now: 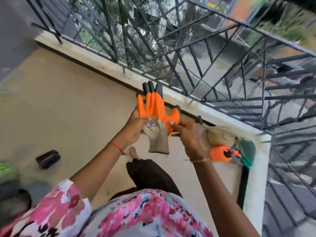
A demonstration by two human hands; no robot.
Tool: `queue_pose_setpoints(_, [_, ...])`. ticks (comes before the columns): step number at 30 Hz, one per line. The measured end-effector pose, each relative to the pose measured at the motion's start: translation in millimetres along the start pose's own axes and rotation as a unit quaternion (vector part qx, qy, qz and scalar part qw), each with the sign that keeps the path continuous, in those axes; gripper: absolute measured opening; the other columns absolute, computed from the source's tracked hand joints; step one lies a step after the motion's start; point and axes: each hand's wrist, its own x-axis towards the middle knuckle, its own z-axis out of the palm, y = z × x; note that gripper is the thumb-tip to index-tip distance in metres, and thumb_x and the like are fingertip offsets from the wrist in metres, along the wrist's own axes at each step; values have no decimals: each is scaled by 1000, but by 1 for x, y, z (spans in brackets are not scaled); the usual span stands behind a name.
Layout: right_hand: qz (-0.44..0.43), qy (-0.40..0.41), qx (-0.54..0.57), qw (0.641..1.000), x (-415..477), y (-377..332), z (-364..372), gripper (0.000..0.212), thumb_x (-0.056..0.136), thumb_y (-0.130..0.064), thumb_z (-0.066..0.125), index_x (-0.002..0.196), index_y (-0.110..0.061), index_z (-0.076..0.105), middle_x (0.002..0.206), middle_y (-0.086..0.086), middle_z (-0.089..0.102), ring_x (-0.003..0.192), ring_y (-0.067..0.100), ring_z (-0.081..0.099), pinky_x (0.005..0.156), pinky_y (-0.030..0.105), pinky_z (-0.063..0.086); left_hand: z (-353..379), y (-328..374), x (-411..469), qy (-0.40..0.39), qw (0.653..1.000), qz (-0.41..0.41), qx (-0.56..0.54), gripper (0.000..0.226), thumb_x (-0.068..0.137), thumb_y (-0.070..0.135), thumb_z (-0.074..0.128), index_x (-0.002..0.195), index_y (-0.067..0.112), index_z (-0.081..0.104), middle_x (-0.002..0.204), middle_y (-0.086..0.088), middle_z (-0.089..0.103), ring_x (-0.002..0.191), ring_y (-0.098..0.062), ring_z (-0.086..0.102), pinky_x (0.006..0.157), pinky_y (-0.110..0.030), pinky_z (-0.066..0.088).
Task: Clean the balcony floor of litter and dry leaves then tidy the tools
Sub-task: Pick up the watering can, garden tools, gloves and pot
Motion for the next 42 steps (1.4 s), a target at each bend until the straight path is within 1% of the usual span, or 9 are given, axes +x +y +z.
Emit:
queue_pose_setpoints(6, [25, 15, 6, 1000, -39, 56, -47, 24, 89, -7, 60, 68, 4, 59, 64, 14, 57, 61, 23, 56, 55, 29, 48, 35, -52, -38, 11, 996, -75, 55, 72, 81, -10, 56, 141, 24, 33, 134, -10, 52, 104, -20, 60, 66, -27, 55])
queue_pose_setpoints(15, [56, 16, 3, 998, -26, 108, -129, 30, 94, -11, 52, 67, -10, 64, 60, 3, 63, 53, 12, 60, 55, 27, 48, 104, -102, -11, 1, 987, -120, 111, 67, 85, -17, 43, 140, 19, 34, 129, -11, 53, 98, -19, 60, 64, -22, 56])
queue_pose_setpoints(18, [89, 17, 0, 996, 0, 126, -167, 28, 95, -12, 49, 72, -16, 65, 64, 3, 65, 58, 16, 60, 57, 28, 47, 138, -115, 13, 11, 981, -127, 144, 57, 87, -10, 50, 132, 23, 38, 116, 4, 57, 98, -7, 59, 78, -21, 53])
queue_pose_setpoints(21, [111, 17, -41, 993, 37, 153, -210, 26, 92, -20, 49, 73, -20, 67, 66, 1, 67, 61, 17, 62, 61, 32, 48, 167, -147, 49, 96, 954, -68, 276, 59, 93, 29, 56, 144, 22, 28, 138, 21, 40, 126, 3, 41, 113, -31, 29])
queue_pose_setpoints(30, [140, -71, -242, 957, 200, 346, -271, 26, 84, -6, 55, 58, -4, 54, 62, 20, 59, 59, 24, 50, 59, 38, 39, 174, -327, 188, 56, 928, -139, 342, 67, 88, 7, 61, 146, 16, 28, 146, 14, 38, 128, 13, 35, 110, -13, 26])
queue_pose_setpoints(33, [161, -162, -362, 904, 250, 430, -267, 15, 88, -11, 54, 82, -4, 65, 90, 24, 66, 81, 30, 58, 69, 34, 40, 151, -414, 238, 93, 940, -165, 285, 64, 90, -8, 49, 146, 13, 25, 142, 11, 40, 126, 3, 42, 110, -20, 31])
queue_pose_setpoints(36, [217, -234, -437, 841, 303, 514, -257, 42, 93, -24, 53, 129, -2, 45, 123, 22, 54, 119, 34, 47, 90, 37, 39, 119, -506, 289, 89, 936, -153, 303, 68, 94, -10, 42, 149, 19, 14, 144, 4, 36, 126, -7, 41, 108, -30, 34])
queue_pose_setpoints(40, [206, -205, -449, 845, 370, 589, -230, 81, 86, -32, 64, 146, -8, 17, 132, 25, 43, 124, 39, 41, 95, 42, 39, 73, -612, 343, 29, 879, -105, 465, 76, 90, 20, 57, 150, 20, 11, 149, 20, 21, 130, 21, 17, 107, -3, 9])
queue_pose_setpoints(42, [175, -199, -502, 823, 399, 613, -216, 91, 81, -40, 68, 149, -23, 10, 141, 23, 30, 129, 39, 34, 97, 47, 37, 72, -640, 365, 46, 818, -31, 572, 78, 88, 39, 51, 150, 15, 9, 155, 4, 21, 140, 4, 17, 116, -16, 2])
